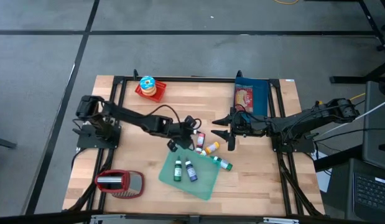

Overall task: Pick & Place Food Item
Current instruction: Adjust the green bin, then put the green food coloring bottle into the green bin

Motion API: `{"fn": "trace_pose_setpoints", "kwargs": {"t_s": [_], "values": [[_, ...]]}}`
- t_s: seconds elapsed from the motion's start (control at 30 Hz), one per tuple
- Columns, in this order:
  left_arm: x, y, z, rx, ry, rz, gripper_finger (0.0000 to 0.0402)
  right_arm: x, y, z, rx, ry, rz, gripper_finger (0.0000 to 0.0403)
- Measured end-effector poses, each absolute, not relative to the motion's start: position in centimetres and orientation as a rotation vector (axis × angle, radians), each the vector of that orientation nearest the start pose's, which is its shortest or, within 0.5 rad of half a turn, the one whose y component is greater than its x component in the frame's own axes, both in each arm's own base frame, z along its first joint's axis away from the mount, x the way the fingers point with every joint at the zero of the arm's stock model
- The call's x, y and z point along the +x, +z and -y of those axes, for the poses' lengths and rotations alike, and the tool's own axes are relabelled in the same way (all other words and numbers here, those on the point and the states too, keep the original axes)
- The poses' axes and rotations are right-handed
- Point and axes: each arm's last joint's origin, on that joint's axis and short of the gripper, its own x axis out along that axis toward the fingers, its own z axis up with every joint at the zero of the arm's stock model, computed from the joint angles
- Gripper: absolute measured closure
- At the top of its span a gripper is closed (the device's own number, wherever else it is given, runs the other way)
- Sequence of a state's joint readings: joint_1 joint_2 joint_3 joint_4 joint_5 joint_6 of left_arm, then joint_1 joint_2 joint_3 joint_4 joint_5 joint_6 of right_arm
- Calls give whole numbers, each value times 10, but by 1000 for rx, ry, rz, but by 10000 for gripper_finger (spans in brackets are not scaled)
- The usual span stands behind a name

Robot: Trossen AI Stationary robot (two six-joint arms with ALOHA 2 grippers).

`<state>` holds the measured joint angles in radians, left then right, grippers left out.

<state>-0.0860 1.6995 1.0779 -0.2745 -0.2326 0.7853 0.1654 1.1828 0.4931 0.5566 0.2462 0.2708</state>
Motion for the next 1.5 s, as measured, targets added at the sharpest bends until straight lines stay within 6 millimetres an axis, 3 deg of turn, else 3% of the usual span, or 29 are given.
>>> {"fn": "trace_pose_setpoints", "kwargs": {"t_s": [0.13, 0.37, 0.8, 1.13, 1.33, 1.5], "values": [[342, 190, 20, 812, -288, -962, 278, 240, 226, -33, 246, -97, -116, 192], [333, 187, 33, 691, -396, -1011, 279, 240, 226, -33, 246, -97, -116, 192], [332, 193, 55, 581, -512, -918, 279, 240, 226, -33, 246, -97, -115, 192], [342, 215, 42, 728, -286, -782, 278, 240, 226, -33, 246, -95, -116, 192], [345, 203, 25, 958, -291, -857, 276, 240, 226, -33, 246, -94, -115, 192], [349, 193, 28, 1105, -394, -859, 276, 240, 226, -33, 246, -94, -116, 192]]}}
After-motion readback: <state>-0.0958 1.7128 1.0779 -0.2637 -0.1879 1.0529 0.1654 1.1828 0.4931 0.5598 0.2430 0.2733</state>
